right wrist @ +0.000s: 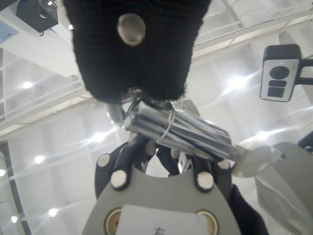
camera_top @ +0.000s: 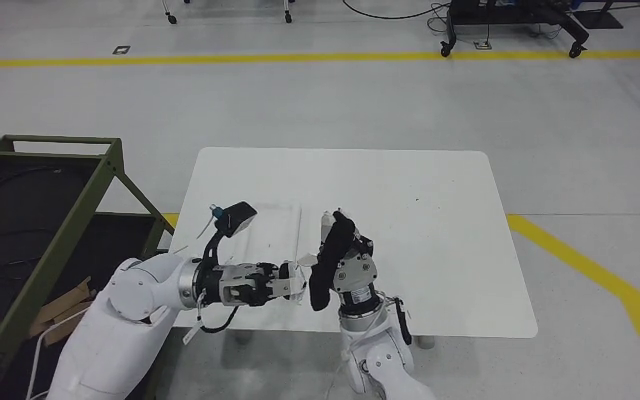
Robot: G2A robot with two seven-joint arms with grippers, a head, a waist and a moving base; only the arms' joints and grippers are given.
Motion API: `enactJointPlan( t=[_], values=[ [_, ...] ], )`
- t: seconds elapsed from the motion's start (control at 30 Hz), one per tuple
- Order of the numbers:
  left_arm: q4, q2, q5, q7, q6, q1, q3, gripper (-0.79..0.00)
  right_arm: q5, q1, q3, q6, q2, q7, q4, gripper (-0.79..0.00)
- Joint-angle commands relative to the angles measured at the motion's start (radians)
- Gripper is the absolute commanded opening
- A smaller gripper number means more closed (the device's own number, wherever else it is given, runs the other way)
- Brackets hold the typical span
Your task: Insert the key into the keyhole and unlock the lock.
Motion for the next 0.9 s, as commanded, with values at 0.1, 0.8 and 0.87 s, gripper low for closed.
enactJointPlan(
  t=[0.1,0.8,0.87],
  values=[
    [0.027,0.030,0.069,0.076,-0.075,-0.018,0.046,-0.785,0.015,-0.005,-0.002,0.011,-0.003,-0.015,-0.006,-0.785],
    [0.122,0.103,-0.057,0.089,-0.088,-0.109,0.165,-0.785,-0.018,-0.058,0.006,0.099,-0.001,-0.008,-0.030,-0.785],
    [0.127,0.104,-0.071,0.081,-0.080,-0.114,0.170,-0.785,-0.017,-0.063,0.009,0.110,0.000,-0.008,-0.033,-0.785]
  ],
)
